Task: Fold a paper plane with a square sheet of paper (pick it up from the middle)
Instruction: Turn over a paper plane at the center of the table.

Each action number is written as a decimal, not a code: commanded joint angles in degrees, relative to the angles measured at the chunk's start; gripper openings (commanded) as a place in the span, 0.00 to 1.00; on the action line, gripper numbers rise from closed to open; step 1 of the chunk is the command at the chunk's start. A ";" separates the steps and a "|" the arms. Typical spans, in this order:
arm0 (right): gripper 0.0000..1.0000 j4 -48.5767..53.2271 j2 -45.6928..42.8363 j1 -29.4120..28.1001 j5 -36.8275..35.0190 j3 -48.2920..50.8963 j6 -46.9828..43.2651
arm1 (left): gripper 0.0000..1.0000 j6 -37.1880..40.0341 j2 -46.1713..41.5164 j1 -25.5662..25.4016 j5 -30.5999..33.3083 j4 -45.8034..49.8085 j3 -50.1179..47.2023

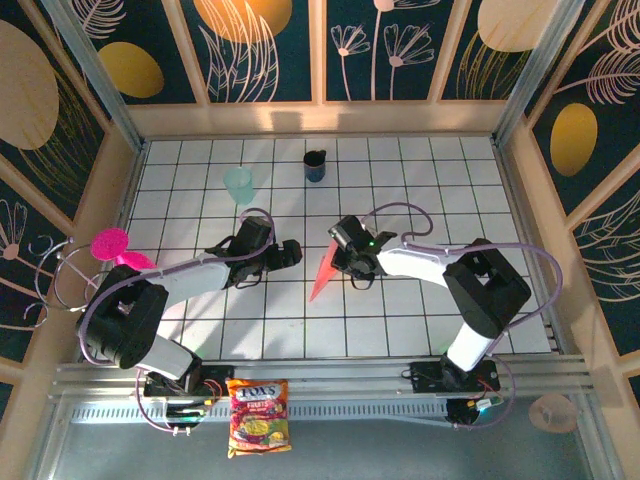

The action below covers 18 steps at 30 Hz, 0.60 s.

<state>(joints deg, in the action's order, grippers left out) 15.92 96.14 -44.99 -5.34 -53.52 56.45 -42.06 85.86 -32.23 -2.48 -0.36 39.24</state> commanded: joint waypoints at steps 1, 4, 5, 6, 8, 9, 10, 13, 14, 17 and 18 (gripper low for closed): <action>0.35 -3.43 -2.02 1.02 1.83 1.84 2.26 | 0.99 0.31 0.47 0.24 -0.42 0.98 1.36; 0.30 -4.97 -2.20 1.74 2.78 2.87 2.89 | 0.99 0.27 0.14 0.24 -0.42 1.06 1.28; 0.28 -5.41 -2.31 1.88 2.85 3.14 2.91 | 0.99 0.22 0.03 0.24 -0.42 1.06 1.17; 0.26 -5.91 -2.53 1.99 2.72 3.40 3.01 | 0.99 0.08 -0.07 0.24 -0.49 1.06 1.09; 0.21 -6.41 -3.09 2.09 2.17 3.68 2.76 | 0.99 0.05 -0.38 0.28 -0.44 1.07 1.10; 0.17 -6.88 -3.60 2.10 1.73 3.81 2.39 | 0.99 -0.08 -0.59 0.24 -0.33 1.14 1.10; 0.14 -7.35 -4.12 2.24 1.48 3.99 1.75 | 0.99 -0.25 -0.82 0.24 -0.23 1.12 1.04; 0.08 -10.03 -6.79 2.75 1.02 4.90 -1.50 | 0.99 -1.24 -2.45 0.30 0.96 0.76 0.67; 0.07 -10.63 -7.79 2.96 0.66 5.08 -3.11 | 0.99 -1.64 -3.21 0.34 1.72 0.68 0.37; 0.06 -11.60 -10.05 3.29 0.09 4.38 -8.95 | 0.99 -2.87 -6.27 0.52 3.78 -0.08 -0.91; 0.06 -12.49 -10.68 3.33 0.73 4.14 -10.90 | 0.99 -3.46 -7.55 0.70 4.46 -0.78 -1.60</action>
<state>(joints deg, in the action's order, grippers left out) 6.83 88.09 -42.13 -3.40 -48.93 52.25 -43.46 81.80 -32.18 -0.84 -0.19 38.96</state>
